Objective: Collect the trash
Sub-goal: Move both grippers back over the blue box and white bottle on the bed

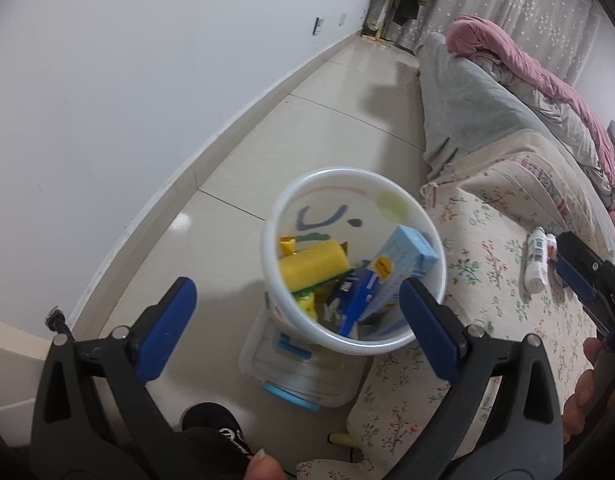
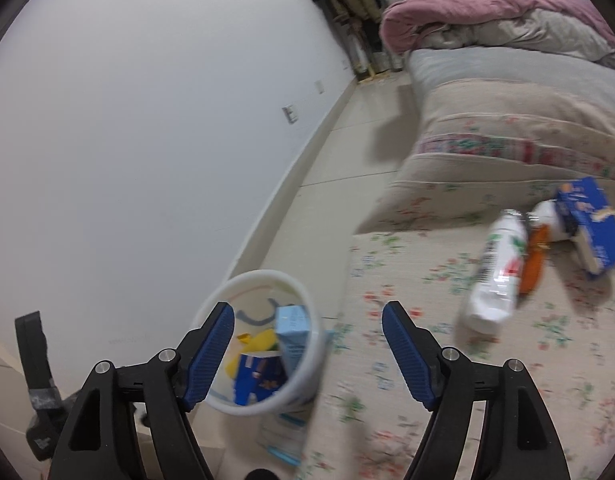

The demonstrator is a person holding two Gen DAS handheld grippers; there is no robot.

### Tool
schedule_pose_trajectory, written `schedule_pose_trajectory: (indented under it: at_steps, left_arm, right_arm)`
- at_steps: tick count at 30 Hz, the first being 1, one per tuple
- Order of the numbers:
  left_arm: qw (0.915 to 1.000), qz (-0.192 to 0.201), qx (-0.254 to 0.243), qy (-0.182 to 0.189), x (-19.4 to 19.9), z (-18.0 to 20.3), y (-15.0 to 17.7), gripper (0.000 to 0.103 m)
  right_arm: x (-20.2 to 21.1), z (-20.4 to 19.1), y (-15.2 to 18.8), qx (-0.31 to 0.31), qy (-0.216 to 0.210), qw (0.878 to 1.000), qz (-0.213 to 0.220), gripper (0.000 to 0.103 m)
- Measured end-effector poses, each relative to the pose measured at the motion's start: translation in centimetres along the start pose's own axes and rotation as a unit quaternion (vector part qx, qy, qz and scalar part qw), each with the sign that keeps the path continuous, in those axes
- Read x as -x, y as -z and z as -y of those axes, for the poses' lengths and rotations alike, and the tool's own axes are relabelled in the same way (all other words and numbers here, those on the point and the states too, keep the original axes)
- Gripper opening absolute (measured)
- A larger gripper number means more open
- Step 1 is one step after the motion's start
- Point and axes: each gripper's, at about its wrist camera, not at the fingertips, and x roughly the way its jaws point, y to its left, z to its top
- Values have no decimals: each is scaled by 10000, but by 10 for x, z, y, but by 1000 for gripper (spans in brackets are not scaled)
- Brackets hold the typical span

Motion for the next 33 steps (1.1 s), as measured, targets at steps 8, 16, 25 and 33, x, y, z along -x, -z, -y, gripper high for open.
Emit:
schedule_pose_trajectory:
  at_steps: [8, 16, 25, 33]
  left_arm:
    - [9994, -33, -296, 149, 2, 31, 5, 101]
    - [9980, -86, -556, 280, 3, 64, 11, 101]
    - [9946, -218, -933, 404, -4, 104, 22, 101]
    - [9921, -351, -1104, 476, -15, 131, 28, 101]
  right_arm:
    - [33, 30, 8, -82, 606, 9978, 253, 83]
    - [61, 65, 19, -146, 1173, 9924, 350, 84]
    - [86, 114, 25, -279, 1809, 9820, 474, 87]
    - [93, 153, 22, -407, 2049, 9766, 506, 87]
